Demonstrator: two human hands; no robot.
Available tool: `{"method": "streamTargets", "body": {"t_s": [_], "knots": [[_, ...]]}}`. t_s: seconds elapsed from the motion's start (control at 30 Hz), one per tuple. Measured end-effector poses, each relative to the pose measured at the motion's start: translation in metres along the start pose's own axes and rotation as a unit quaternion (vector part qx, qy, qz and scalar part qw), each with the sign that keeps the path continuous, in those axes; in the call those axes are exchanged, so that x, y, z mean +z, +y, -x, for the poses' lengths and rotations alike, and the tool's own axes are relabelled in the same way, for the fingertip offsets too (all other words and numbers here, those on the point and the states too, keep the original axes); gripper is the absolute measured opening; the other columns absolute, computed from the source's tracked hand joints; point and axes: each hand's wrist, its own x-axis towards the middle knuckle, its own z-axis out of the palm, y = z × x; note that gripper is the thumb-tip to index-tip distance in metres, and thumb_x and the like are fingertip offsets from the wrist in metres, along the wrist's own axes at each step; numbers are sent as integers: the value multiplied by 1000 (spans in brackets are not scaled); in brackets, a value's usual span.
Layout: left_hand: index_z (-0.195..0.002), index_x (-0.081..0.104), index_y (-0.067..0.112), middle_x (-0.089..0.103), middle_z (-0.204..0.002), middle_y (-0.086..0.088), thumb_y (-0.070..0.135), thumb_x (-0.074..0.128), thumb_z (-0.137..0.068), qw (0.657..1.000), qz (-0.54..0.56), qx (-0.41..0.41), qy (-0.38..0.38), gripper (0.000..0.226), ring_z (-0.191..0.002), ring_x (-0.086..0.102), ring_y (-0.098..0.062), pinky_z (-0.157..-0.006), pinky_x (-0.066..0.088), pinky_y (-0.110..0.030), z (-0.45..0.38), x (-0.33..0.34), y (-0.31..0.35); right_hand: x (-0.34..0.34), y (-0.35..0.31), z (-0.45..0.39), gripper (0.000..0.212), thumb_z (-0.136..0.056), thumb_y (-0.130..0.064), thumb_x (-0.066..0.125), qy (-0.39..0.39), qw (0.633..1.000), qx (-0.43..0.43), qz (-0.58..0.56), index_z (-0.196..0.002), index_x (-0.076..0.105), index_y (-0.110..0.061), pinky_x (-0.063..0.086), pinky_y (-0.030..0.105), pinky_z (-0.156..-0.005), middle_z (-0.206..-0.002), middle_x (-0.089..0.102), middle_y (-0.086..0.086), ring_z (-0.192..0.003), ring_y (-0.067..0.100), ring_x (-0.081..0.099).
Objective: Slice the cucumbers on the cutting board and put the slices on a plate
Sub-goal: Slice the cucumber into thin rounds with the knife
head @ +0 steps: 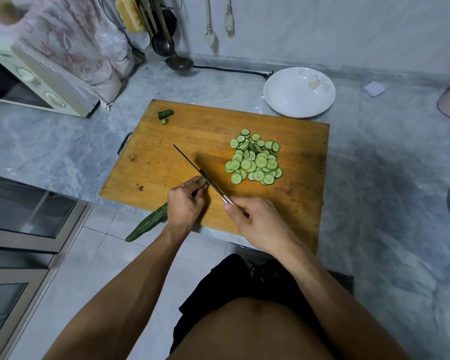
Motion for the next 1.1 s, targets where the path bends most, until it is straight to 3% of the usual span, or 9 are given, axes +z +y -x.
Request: {"method": "streamTargets", "body": {"t_s": [0.2, 0.37, 0.6, 0.73, 0.9, 1.1], "knots": [[-101, 77, 8, 71, -113, -9, 3, 61, -81, 1000, -5, 5, -13, 26, -98, 70, -19, -88, 50, -19, 0, -2, -1, -1, -3, 2, 35, -103, -35, 50, -7, 1000, -2, -2, -73, 51, -16, 25, 26, -49, -57, 36, -4, -54, 11, 34], [-101, 77, 8, 71, -114, -8, 5, 60, -80, 1000, -10, 7, -18, 27, -96, 70, -21, -86, 56, -29, 0, -1, -5, -1, -4, 3, 36, -103, -35, 49, -12, 1000, -14, 2, -75, 52, -13, 25, 30, -51, -58, 36, -5, -55, 10, 33], [-98, 77, 6, 71, -112, -10, -2, 64, -79, 1000, -20, 10, -13, 25, -94, 70, -22, -85, 45, -12, 0, 0, -4, 4, -4, -9, 38, -103, -33, 51, -20, 999, 11, -44, -71, 52, -14, 26, 28, -47, -55, 34, -9, -51, 8, 30], [-97, 78, 7, 72, -111, -10, 9, 57, -78, 999, -32, 20, -14, 28, -92, 71, -23, -83, 52, -22, 0, 1, -3, 13, 1, -22, 39, -103, -33, 52, -14, 999, 18, -26, -65, 46, -28, 27, 29, -49, -55, 33, -8, -52, 9, 30], [-98, 78, 9, 72, -111, -8, 3, 63, -79, 999, -39, 3, -9, 25, -95, 70, -21, -84, 47, -17, 0, 3, -3, 19, 7, -22, 34, -102, -36, 51, -1, 1000, 20, -12, -75, 55, -17, 29, 32, -50, -56, 36, -6, -54, 12, 33], [-107, 75, 11, 69, -117, -5, 7, 66, -85, 997, -68, 21, -2, 24, -99, 66, -26, -77, 56, -32, 6, -1, 1, 8, 9, -19, 37, -103, -34, 51, 15, 1000, 22, -15, -68, 47, -23, 29, 30, -51, -54, 35, -7, -52, 9, 32]]}}
